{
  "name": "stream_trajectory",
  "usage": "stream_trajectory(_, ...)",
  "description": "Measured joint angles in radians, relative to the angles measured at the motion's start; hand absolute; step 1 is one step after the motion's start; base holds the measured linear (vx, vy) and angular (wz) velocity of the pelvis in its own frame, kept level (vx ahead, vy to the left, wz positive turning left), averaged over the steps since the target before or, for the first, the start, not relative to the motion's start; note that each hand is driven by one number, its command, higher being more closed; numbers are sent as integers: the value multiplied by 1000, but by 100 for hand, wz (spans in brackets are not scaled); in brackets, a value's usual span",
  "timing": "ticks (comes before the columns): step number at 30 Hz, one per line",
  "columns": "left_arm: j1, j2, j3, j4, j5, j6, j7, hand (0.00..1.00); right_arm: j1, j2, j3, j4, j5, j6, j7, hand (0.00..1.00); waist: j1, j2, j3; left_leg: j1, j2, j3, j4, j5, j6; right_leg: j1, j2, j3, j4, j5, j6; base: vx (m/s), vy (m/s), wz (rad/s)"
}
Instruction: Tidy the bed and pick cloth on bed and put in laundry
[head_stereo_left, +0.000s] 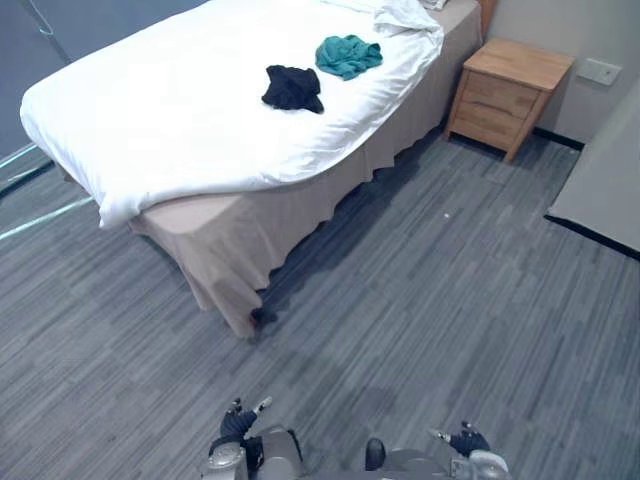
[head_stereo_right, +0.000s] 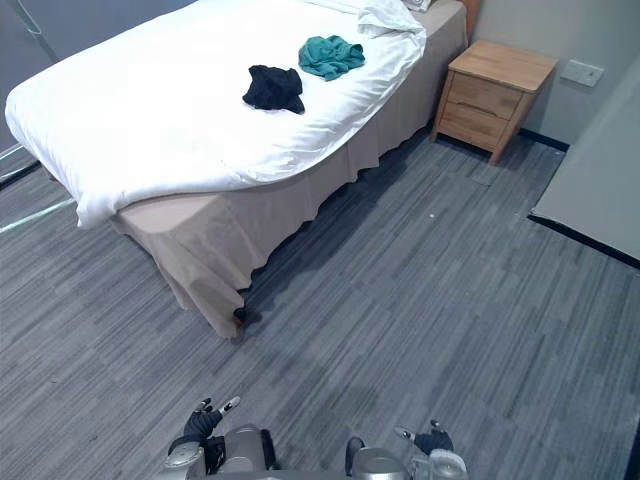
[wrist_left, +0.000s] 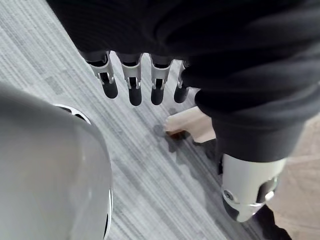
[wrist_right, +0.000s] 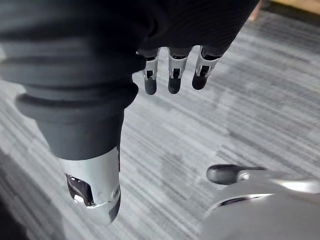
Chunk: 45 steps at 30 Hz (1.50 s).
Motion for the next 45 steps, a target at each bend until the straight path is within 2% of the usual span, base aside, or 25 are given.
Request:
stream_trajectory(1,8,-3,-1,2,0,1,-2,0,18,-7,4,-2,-6,1,2,0,5,12,-13,2,-8,38,-21,22,160,8,15,-12,48,-60,21,506,182,60)
stream_trajectory(2,1,19,2,1,1,4,-4,0,19,13,10,1,-15,3,1,0,2,-36,-29,14,-58,25,-30,2,153,-6,-35,-34,125,-103,47,509,194,59)
stream_trajectory(3,3,24,-1,2,1,4,-5,0,25,19,15,7,-21,4,3,0,4,-48,-34,26,-81,12,-57,-12,151,-24,-46,-44,187,-112,63,510,213,63)
stream_trajectory(4,3,27,-1,6,2,5,-7,0,24,23,17,8,-25,4,5,0,5,-55,-34,50,-109,-14,-96,-10,151,-71,-64,-55,317,-114,84,407,189,54)
stream_trajectory(6,2,26,-22,23,2,17,-9,0,24,18,12,8,-33,3,8,0,-9,-52,-32,117,-151,-112,-156,-17,139,-219,-101,-31,708,-61,240,528,204,121)
stream_trajectory(7,2,36,-37,36,1,22,-11,0,30,18,13,7,-32,4,7,0,-13,-52,-30,155,-161,-153,-177,-17,136,-259,-111,-21,815,-80,244,622,132,172)
stream_trajectory(9,4,52,-60,41,0,28,-19,0,38,15,16,-7,-31,1,5,0,-13,-38,-22,243,-170,-228,-221,-12,127,-298,-138,-41,851,-123,219,476,2,142)
stream_trajectory(10,6,61,-69,41,1,32,-19,0,32,13,17,-8,-30,0,5,0,-12,-39,-25,283,-167,-274,-231,-15,103,-316,-157,-49,784,-140,186,427,-101,138)
stream_trajectory(13,11,64,-73,41,1,32,-19,0,25,14,12,-26,-24,-11,4,0,-3,-41,-29,325,-149,-363,-252,-41,44,-388,-171,46,506,-123,174,393,-188,128)
stream_trajectory(15,11,65,-74,41,1,32,-19,0,20,20,-10,-23,0,-9,4,0,-3,-51,-35,331,-139,-413,-259,-56,11,-421,-185,119,330,-36,156,328,-334,115)
stream_trajectory(16,14,70,-73,40,1,31,-19,0,27,27,-24,-17,15,-4,5,0,-1,-68,-45,343,-139,-444,-258,-69,-19,-426,-201,156,236,72,152,426,-526,86)
stream_trajectory(17,20,88,-70,40,3,31,-20,0,35,47,-32,1,29,-2,5,0,0,-117,-62,366,-151,-462,-262,-90,-52,-426,-225,181,200,244,141,420,-574,73)
stream_trajectory(18,21,100,-67,45,9,32,-19,0,38,57,-34,9,39,-1,6,0,-1,-119,-65,384,-150,-471,-263,-102,-69,-419,-232,182,228,179,188,323,-481,37)
stream_trajectory(19,31,70,-64,55,15,32,-21,0,38,28,-44,17,47,1,8,0,-5,-66,-82,385,-84,-465,-262,-101,-102,-414,-180,148,236,170,164,218,-349,16)
stream_trajectory(20,35,55,-63,57,18,31,-22,0,43,21,-50,17,50,1,8,0,-10,-48,-94,386,-62,-455,-264,-97,-109,-400,-163,133,211,162,151,279,-349,18)
stream_trajectory(21,37,25,-63,59,20,32,-22,0,43,7,-57,16,55,3,6,0,-27,-7,-98,390,-21,-445,-279,-91,-123,-369,-123,101,167,167,139,254,-297,30)
stream_trajectory(22,35,10,-63,58,21,32,-22,0,44,1,-69,20,62,4,7,0,-34,8,-104,393,6,-442,-299,-72,-151,-355,-93,84,143,171,122,234,-271,26)
stream_trajectory(23,31,10,-63,57,21,32,-22,0,45,1,-73,24,62,7,7,0,-30,8,-104,399,19,-437,-306,-61,-161,-348,-79,81,134,172,114,171,-231,6)
stream_trajectory(25,20,21,-46,16,23,33,-19,0,45,0,-74,36,80,5,6,0,-29,4,-108,407,38,-417,-317,-35,-164,-336,-56,77,118,172,95,96,-187,-2)
stream_trajectory(28,8,78,-33,-220,48,38,7,0,65,-3,-71,35,81,0,0,0,-30,-3,-107,399,38,-413,-317,-24,-161,-326,-57,59,95,181,83,7,-66,17)
stream_trajectory(30,-2,171,-31,-442,87,35,37,0,81,8,-61,32,84,-12,-1,0,-30,-2,-108,380,36,-414,-317,-24,-161,-325,-57,55,69,202,84,-63,-6,9)
stream_trajectory(32,-38,299,-10,-672,134,-1,85,0,123,7,-49,-2,93,-22,-2,0,-29,5,-114,349,25,-414,-322,-24,-161,-325,-61,50,5,247,88,-78,5,8)
stream_trajectory(35,-132,377,44,-749,168,-26,149,0,147,5,-50,-8,100,-38,-2,0,-30,16,-121,319,12,-403,-328,-27,-156,-323,-68,56,-79,311,88,-96,28,-3)
stream_trajectory(40,-266,400,21,-748,166,-29,180,0,154,0,-49,-41,98,-36,3,0,-57,21,-117,275,15,-379,-314,-31,-153,-375,-65,68,-84,322,85,-130,-33,-15)
stream_trajectory(45,-506,439,-81,-709,179,-23,200,0,129,-2,-49,-72,99,-33,5,0,-61,13,-33,174,12,-340,-282,-26,-162,-489,-65,119,-80,370,85,-111,-52,-26)
